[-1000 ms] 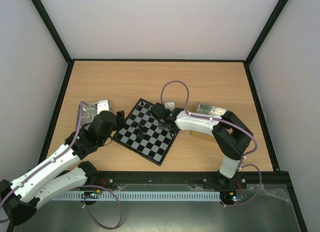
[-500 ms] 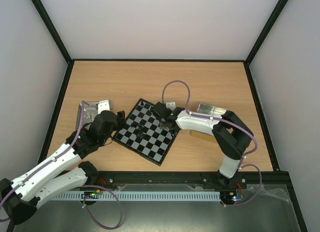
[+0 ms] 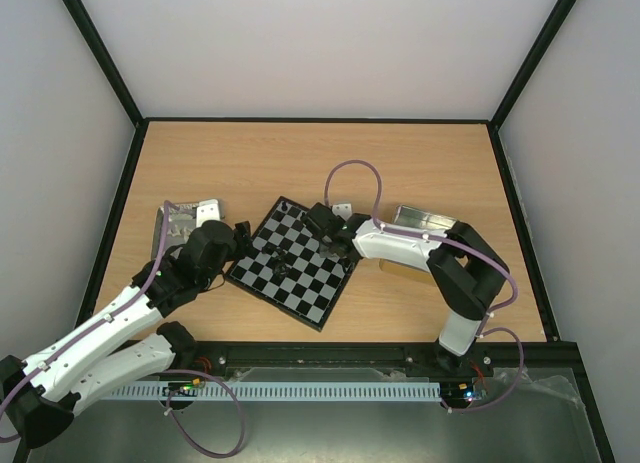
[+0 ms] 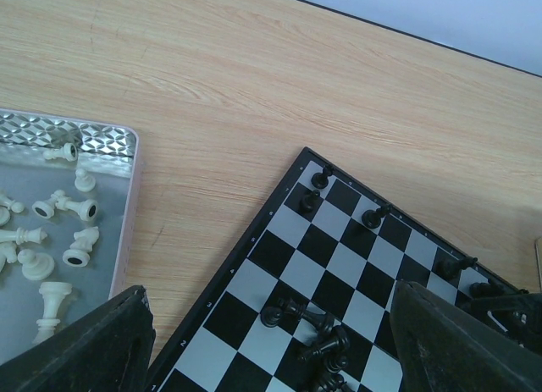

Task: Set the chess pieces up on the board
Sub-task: Place the chess piece on the chessboard, then pick up the chess piece from the chessboard.

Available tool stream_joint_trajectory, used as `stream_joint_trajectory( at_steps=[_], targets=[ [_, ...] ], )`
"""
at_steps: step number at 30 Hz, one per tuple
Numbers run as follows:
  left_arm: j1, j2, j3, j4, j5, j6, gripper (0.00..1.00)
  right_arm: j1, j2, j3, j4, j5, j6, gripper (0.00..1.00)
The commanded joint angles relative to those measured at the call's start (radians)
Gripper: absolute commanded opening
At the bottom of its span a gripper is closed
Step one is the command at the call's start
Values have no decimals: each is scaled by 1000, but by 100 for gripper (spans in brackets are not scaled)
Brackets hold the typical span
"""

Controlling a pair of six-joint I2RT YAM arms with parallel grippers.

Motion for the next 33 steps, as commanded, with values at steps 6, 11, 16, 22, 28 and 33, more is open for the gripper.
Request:
stream_joint_trajectory(
  at_steps=[6, 11, 16, 22, 28, 33],
  targets=[
    [7, -10, -1, 14, -17, -8, 78, 10, -87, 39, 14, -90, -59, 24],
    [7, -8, -3, 1, -23, -46, 78, 70, -62, 96, 68, -212, -94, 32],
    [11, -1, -5, -24, -47, -94, 78, 129, 24, 141, 132, -329, -95, 34],
    [28, -6, -11, -33, -46, -107, 77, 162, 91, 176, 164, -368, -88, 35],
    [38, -8, -15, -33, -41, -104, 77, 163, 126, 192, 161, -313, -64, 31],
    [40, -9, -19, -30, -37, -103, 77, 164, 143, 196, 158, -271, -42, 26]
  ],
)
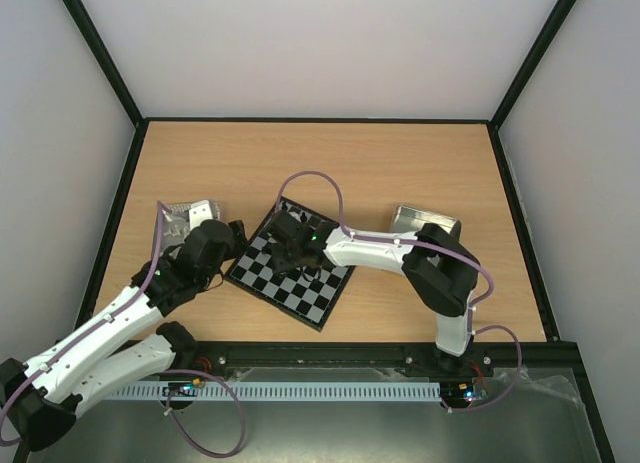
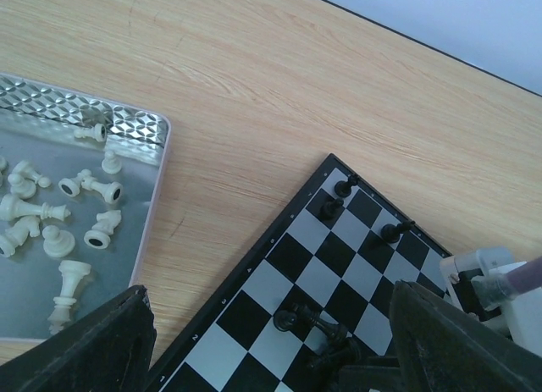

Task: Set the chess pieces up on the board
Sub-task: Pick up the chess piece from the chessboard.

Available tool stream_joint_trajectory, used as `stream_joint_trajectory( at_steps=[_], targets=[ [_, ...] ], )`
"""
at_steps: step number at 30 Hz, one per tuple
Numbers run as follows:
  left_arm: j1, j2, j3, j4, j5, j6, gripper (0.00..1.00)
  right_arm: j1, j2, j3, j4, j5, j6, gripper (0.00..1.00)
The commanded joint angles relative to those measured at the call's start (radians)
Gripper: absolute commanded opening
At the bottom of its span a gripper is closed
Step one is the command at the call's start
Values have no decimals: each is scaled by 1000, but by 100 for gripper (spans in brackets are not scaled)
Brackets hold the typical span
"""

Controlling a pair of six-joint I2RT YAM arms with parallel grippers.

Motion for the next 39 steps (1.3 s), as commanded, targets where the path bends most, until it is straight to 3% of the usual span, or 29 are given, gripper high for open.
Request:
stream_joint_trajectory(
  at_steps=[1, 16, 29, 34, 39],
  targets=[
    [8, -9, -15, -3, -14, -8, 77, 4, 21, 31, 13, 58, 25, 25],
    [14, -6, -22, 4, -10, -7, 77, 3, 42, 32, 4, 108, 54, 10],
    [19, -6, -30, 9, -6, -11, 77, 4, 13, 49, -118, 245, 61, 12],
    [20, -3, -32, 15, -4, -11, 77, 3, 17, 49, -107, 202, 37, 18],
    [21, -2, -31, 16, -3, -11, 77, 3, 31, 52, -93, 181, 31, 16]
  ],
)
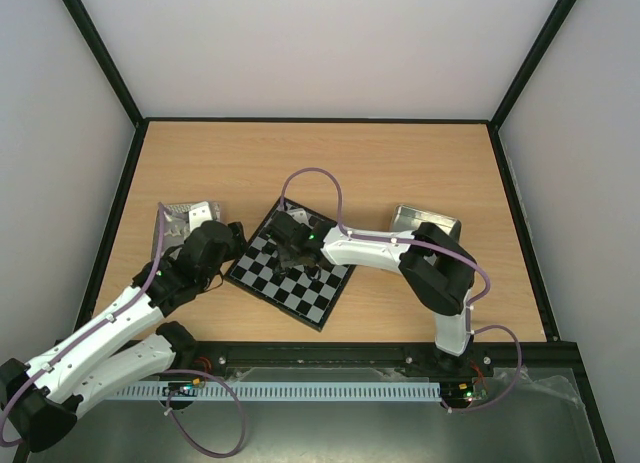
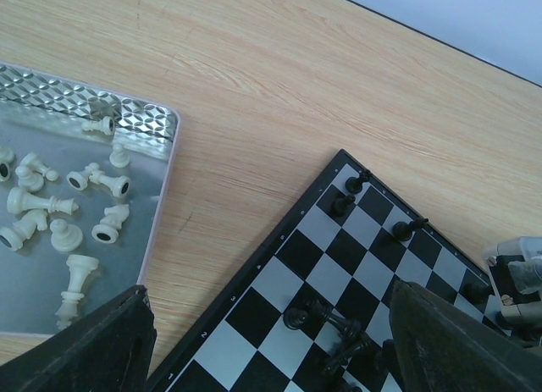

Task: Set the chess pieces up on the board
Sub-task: Pick up the chess piece from the chessboard, then place the chess piece on the chessboard.

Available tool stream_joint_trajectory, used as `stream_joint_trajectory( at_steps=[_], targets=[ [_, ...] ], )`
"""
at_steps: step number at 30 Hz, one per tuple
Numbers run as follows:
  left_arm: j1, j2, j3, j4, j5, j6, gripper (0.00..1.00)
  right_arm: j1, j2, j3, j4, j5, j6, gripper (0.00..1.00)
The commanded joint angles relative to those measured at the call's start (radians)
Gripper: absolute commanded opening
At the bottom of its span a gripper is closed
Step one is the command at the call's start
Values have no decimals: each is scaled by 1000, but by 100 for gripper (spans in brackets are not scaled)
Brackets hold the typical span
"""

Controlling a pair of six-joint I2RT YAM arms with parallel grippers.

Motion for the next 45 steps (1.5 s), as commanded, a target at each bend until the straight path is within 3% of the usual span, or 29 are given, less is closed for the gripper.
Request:
stream_joint_trajectory(
  at_steps=[1, 11, 19, 28, 38, 45],
  targets=[
    [9, -3, -10, 13, -5, -9, 77, 4, 9, 25, -21, 3, -13, 16],
    [11, -2, -9, 13, -1, -4, 77, 3, 33, 35, -37, -9, -17, 16],
    [13, -1, -8, 13, 1, -4, 77, 3, 45, 37, -53, 15, -13, 9],
    [13, -1, -7, 13, 7, -3, 77, -31, -35, 12, -71, 183, 4, 5],
    [16, 1, -13, 17, 17, -5, 77, -160, -109, -116, -29, 132, 11, 5],
    [16, 3, -18, 21, 23, -7, 77, -183, -84, -113, -15, 103, -8, 5]
  ],
)
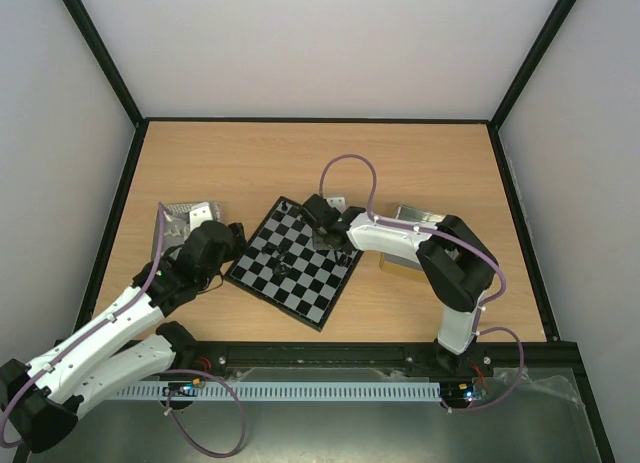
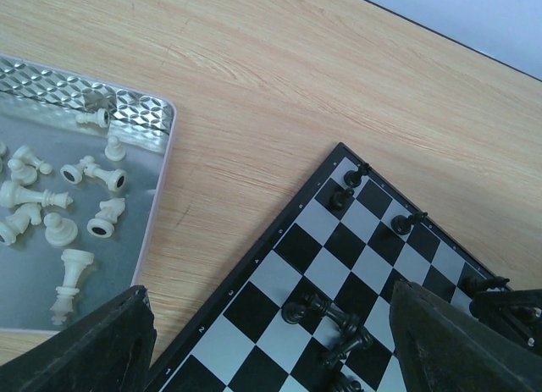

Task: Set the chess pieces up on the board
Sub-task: Place the chess piece on the chessboard.

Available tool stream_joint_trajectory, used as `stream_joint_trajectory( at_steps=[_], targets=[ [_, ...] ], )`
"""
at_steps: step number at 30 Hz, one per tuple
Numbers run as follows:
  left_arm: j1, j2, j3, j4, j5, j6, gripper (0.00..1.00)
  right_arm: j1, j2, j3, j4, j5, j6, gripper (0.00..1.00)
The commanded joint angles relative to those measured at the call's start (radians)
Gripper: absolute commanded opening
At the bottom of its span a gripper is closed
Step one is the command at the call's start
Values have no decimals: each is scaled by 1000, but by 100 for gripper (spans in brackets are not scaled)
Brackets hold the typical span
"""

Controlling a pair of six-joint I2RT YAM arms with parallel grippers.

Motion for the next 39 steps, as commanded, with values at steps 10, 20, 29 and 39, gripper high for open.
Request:
stream_joint_trajectory(
  at_steps=[10, 20, 29, 39],
  targets=[
    [9, 2, -12, 14, 0, -5, 77, -3, 25, 21, 17, 1, -18, 6],
    [10, 6, -14, 20, 6, -6, 77, -3, 29, 31, 6, -6, -31, 16],
    [10, 52, -22, 54, 79, 19, 78, -4, -77, 43, -18, 28, -23, 18],
    [35, 415, 69, 45, 260, 46, 52, -4, -343, -110, 45, 112, 48, 22]
  ],
)
